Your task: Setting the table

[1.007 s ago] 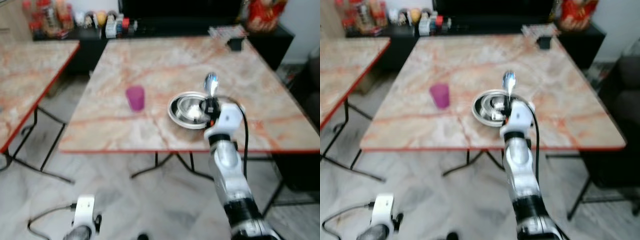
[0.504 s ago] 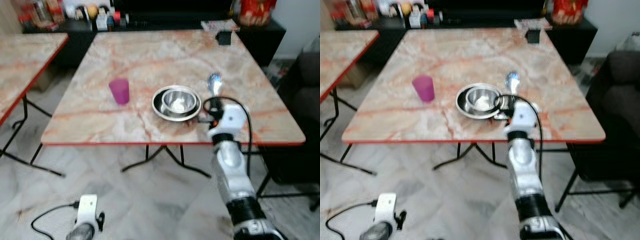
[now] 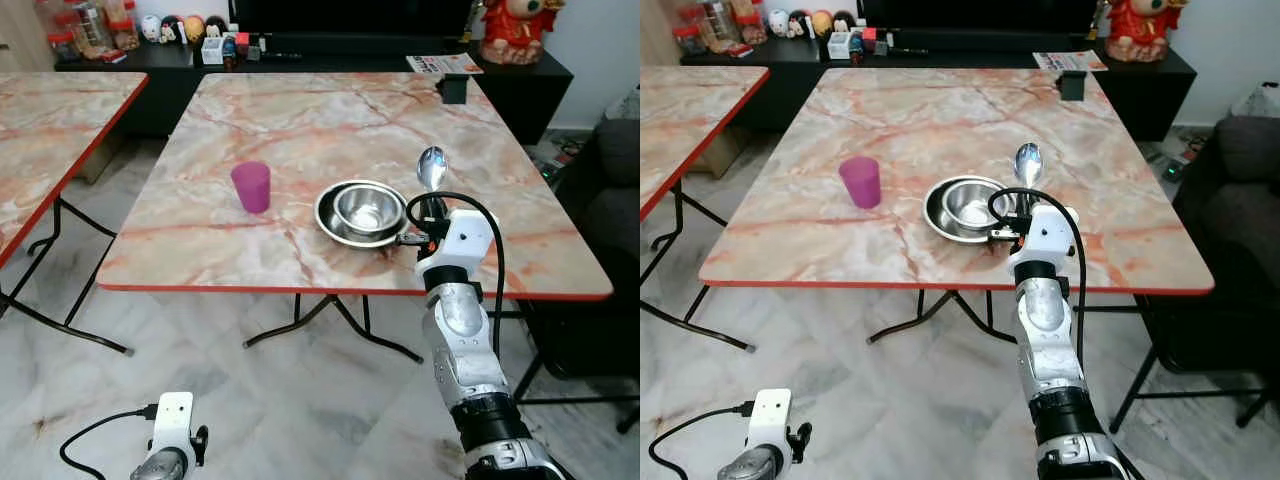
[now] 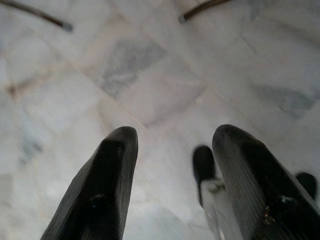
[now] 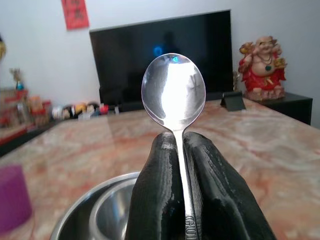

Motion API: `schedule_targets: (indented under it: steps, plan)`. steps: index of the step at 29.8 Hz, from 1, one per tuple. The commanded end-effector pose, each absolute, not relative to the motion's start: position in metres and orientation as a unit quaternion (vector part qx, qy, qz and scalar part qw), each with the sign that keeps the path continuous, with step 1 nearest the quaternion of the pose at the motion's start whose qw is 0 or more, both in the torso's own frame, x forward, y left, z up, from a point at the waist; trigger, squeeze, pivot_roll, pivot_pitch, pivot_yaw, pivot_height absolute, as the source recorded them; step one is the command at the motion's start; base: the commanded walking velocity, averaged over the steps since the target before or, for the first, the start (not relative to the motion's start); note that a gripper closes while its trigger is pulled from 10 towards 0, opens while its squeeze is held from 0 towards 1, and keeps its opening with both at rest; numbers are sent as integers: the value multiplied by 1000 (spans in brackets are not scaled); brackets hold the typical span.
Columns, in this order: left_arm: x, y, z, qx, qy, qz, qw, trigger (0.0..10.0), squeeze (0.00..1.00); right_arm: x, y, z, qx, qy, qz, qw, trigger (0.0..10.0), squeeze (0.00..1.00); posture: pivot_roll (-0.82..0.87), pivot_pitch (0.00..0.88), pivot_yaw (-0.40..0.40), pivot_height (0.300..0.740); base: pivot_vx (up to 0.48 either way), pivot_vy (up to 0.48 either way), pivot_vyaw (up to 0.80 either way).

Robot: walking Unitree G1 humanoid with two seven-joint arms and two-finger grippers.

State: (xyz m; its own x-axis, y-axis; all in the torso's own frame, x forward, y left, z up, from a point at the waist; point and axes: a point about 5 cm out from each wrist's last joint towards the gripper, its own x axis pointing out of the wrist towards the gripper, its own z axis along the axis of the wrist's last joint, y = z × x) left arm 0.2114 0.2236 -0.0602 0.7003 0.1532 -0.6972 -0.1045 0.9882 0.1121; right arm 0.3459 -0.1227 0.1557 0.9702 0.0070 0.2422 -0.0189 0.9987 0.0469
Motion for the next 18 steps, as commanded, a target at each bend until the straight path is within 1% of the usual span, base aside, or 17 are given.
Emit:
schedule_targets:
  steps: [1, 16, 17, 18]
  plan:
    - [215, 219, -59, 26, 375, 68, 924, 10000, 0, 346, -134, 155, 21, -121, -8, 992, 10000, 0, 1, 119, -6, 740, 405, 0, 0]
    - [215, 217, -59, 21, 375, 70, 924, 10000, 0, 347, -133, 154, 15, -117, -6, 993, 10000, 0, 3, 118, -11, 740, 407, 0, 0]
    - [215, 217, -59, 21, 374, 69, 924, 10000, 0, 347, -133, 154, 15, -117, -6, 993, 10000, 0, 2, 116, -13, 740, 360, 0, 0]
    - [215, 217, -59, 19, 374, 69, 925, 10000, 0, 348, -133, 154, 8, -113, -5, 994, 10000, 0, 3, 116, -13, 740, 0, 0, 0]
